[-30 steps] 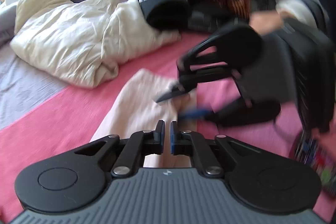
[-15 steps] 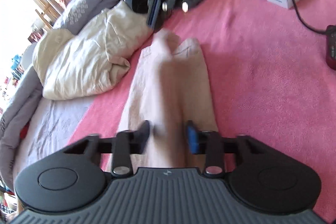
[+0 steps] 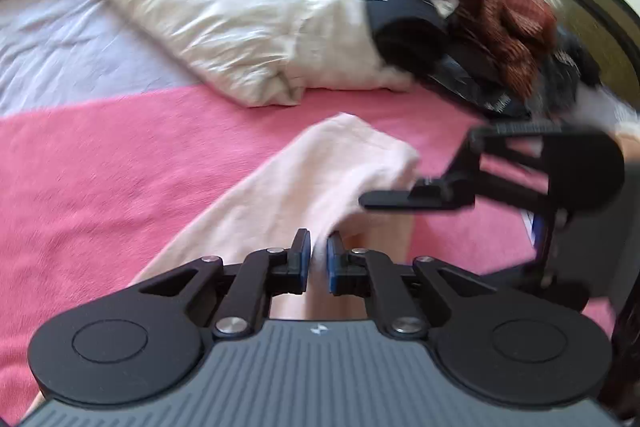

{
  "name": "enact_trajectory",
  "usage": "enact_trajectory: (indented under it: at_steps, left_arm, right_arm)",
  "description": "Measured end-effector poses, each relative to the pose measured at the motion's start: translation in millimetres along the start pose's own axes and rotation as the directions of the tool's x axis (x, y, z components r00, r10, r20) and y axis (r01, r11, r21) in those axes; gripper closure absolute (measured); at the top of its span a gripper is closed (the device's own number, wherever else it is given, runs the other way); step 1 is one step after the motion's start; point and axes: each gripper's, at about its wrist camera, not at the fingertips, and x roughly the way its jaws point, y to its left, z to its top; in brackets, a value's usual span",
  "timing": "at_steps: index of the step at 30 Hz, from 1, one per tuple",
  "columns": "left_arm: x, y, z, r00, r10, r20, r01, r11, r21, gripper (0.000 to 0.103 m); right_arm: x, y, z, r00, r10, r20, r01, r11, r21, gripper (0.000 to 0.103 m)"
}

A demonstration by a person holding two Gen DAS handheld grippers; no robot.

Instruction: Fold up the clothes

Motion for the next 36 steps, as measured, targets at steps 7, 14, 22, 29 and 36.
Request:
enact_trajectory:
  at_steps: [7,14,22,29,36]
  left_arm:
    - [-0.2,10.6,-3.6,1.000,0.018,-0.008,-0.018,1.000,0.004,0.095]
    - [-33.2,-30.0,-28.1,0.996,0.092,0.000,-0.090,0.968,0.236,0.073]
    - [-28.8,-80.5,-73.7,0.947,0.314,0.072,-0.301,0.785,0.541,0.038]
    - [-4.5,-79.7,-82.3,0.880,0.455,0.139,-0.431,0.638,0.639,0.095]
    - [-10.8,-82.2,-87.7,0.902,0.419,0.105,-0.379,0.652,0.656,0.082]
  right_arm:
    - [34.8,-4.8,5.1,0.998,0.034,-0.052,-0.035,0.999,-0.010,0.092]
    - [12.2,-34.8,-2.9,0.994,0.066,-0.092,-0.059,0.995,0.081,0.098]
    - [-3.8,-65.9,-2.4,0.990,0.093,-0.104,-0.074,0.982,0.175,0.098]
    - [-10.6,-70.2,0.6,0.981,0.147,-0.129,-0.108,0.957,0.270,0.098]
    - [0.0,-31.4,-18.1,0.963,0.127,-0.236,-0.113,0.991,0.072,0.098]
